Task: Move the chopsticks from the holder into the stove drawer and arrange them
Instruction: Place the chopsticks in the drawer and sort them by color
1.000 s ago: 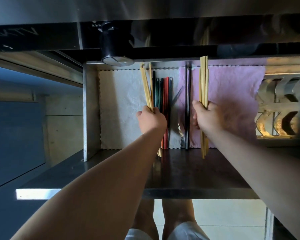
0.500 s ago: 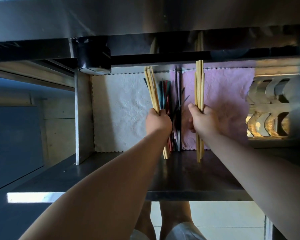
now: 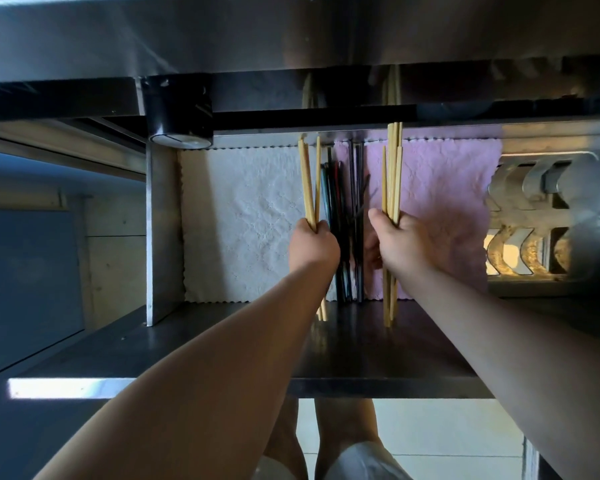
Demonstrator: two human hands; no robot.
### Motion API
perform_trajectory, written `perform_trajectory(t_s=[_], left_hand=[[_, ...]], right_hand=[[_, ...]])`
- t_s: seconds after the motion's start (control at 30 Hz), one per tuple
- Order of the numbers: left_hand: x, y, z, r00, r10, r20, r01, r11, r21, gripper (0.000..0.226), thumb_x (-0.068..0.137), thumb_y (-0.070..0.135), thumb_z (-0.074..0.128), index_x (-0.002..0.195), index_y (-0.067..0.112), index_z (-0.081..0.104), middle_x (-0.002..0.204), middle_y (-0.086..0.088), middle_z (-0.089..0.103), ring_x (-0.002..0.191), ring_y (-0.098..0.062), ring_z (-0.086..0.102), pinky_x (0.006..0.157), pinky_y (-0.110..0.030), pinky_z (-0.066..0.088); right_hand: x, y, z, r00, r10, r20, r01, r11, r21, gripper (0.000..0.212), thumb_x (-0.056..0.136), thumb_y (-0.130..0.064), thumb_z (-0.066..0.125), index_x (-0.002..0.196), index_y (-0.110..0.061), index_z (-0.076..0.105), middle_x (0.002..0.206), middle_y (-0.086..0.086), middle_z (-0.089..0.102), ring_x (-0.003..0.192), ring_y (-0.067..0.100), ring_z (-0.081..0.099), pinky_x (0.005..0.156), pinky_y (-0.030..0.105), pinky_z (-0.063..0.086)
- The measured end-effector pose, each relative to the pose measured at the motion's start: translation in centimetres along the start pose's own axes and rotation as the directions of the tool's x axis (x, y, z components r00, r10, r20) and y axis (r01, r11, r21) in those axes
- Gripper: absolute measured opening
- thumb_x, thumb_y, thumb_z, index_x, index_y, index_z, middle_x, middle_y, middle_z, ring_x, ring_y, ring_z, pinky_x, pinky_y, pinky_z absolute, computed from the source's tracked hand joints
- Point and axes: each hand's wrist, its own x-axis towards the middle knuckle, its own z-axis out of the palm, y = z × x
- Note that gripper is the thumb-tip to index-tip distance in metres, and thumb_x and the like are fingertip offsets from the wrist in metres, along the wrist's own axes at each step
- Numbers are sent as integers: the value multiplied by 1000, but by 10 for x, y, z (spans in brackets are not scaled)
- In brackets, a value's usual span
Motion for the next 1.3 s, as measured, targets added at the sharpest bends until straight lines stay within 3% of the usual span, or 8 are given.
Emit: perform_trajectory(t_s=[0.23,0.4,0.5,0.63,0.83,1.07,1.23,1.3], left_hand=[[10,-11,-44,999,-29,-44,28,999,-34,17,98,26,41,85,18,50,83,-8,64,65,-26,60,67,-45,59],[19,-20,-82,999,-2,50,4,999,-36,32,101,40,40,102,12,56,67,-2,51,49,-18,43,44,-24,37],[27,-28,-107,997,36,66,-37,999,6,43,101,49,34,102,15,61,68,-2,53,51,-19,45,47,-23,36],[37,-39,-130,998,61,22,-62,997,37,30,98,33,40,101,13,61,80,-5,57,66,-25,50,62,-31,41],[48,-45,-148,997,71,-15,-70,996,55,23,101,30,43,103,9,55,84,-2,59,71,-18,54,61,-29,42],[53,-49,-162,996,84,-31,-82,993,83,10,101,21,43,102,11,46,78,3,51,69,-17,50,67,-30,40],[48,-50,-170,998,62,-29,-58,992,111,11,103,20,38,110,11,40,80,2,48,66,-13,47,52,-28,34],[48,-50,-172,998,26,-50,-20,994,105,15,103,21,38,114,10,41,82,2,47,68,-15,48,57,-28,34]], right_hand=[[-11,-17,24,968,98,230,-119,990,76,27,98,-24,54,80,-5,59,55,7,62,33,14,54,37,22,47],[-17,-31,58,939,147,312,-178,981,74,20,99,-19,52,91,-3,61,66,9,66,45,16,62,46,27,51],[-21,-40,79,927,166,337,-199,978,65,17,98,-14,51,98,0,61,72,11,67,53,19,64,53,32,56],[-26,-45,105,912,174,371,-184,983,-8,19,97,-14,55,107,0,62,80,9,71,64,20,69,57,31,57],[-33,-53,139,918,170,357,-116,979,-167,30,97,-24,57,118,-3,52,71,-5,63,51,3,61,38,10,43],[-34,-52,174,950,154,272,-78,960,-269,13,96,-25,59,103,-14,58,96,10,69,80,22,68,58,26,57],[-39,-51,191,957,143,254,-49,938,-343,32,94,-38,56,113,-12,57,104,12,66,92,31,66,85,46,56],[-40,-48,197,964,137,226,-49,934,-353,39,92,-47,52,111,-12,57,104,11,67,93,32,65,86,47,55]])
